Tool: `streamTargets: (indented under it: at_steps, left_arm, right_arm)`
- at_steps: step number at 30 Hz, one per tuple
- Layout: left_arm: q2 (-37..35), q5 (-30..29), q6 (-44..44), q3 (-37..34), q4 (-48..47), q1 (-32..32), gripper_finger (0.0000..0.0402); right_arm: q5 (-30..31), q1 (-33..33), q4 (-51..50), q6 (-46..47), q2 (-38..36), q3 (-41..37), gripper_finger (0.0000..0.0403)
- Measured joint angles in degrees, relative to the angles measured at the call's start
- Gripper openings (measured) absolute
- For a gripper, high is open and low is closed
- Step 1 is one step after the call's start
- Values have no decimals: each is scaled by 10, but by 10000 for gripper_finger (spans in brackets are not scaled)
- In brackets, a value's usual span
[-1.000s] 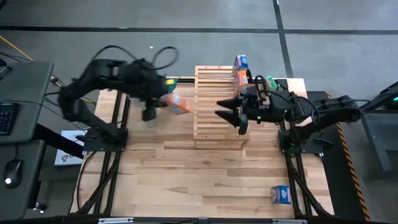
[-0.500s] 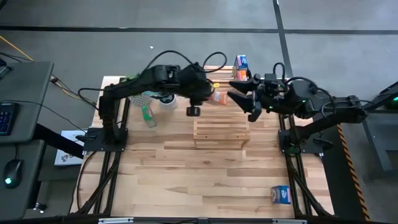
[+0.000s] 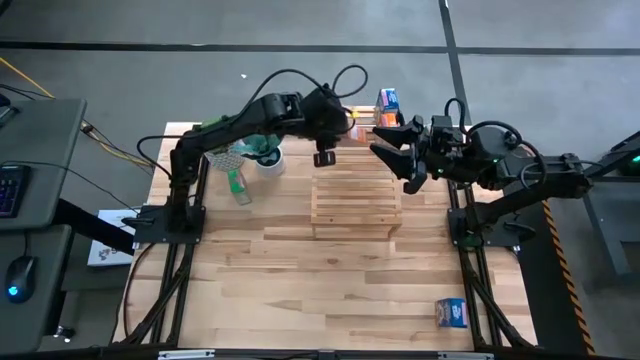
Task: Stack cereal on shelf
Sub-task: Put the orange cereal box aligned with the other orange cereal box on the shelf
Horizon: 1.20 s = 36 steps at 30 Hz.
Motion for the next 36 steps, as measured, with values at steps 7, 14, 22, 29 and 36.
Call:
streamTargets:
  at_steps: [7, 14, 22, 29, 36]
  left_arm:
    - [0, 67, -34, 24, -43, 3, 122]
    - [30, 80, -65, 72, -51, 15, 122]
    - [52, 80, -86, 69, -59, 26, 122]
    - [59, 73, -82, 69, -39, 27, 122]
    - [59, 73, -76, 69, -36, 34, 150]
  right_arm:
    - [0, 0, 0, -1, 0, 0, 248]
    - [0, 0, 0, -15, 0, 0, 248]
    - [-2, 0, 0, -10, 1, 0, 248]
    - [-3, 0, 1, -9, 1, 0, 248]
    - [-4, 0, 2, -9, 1, 0, 248]
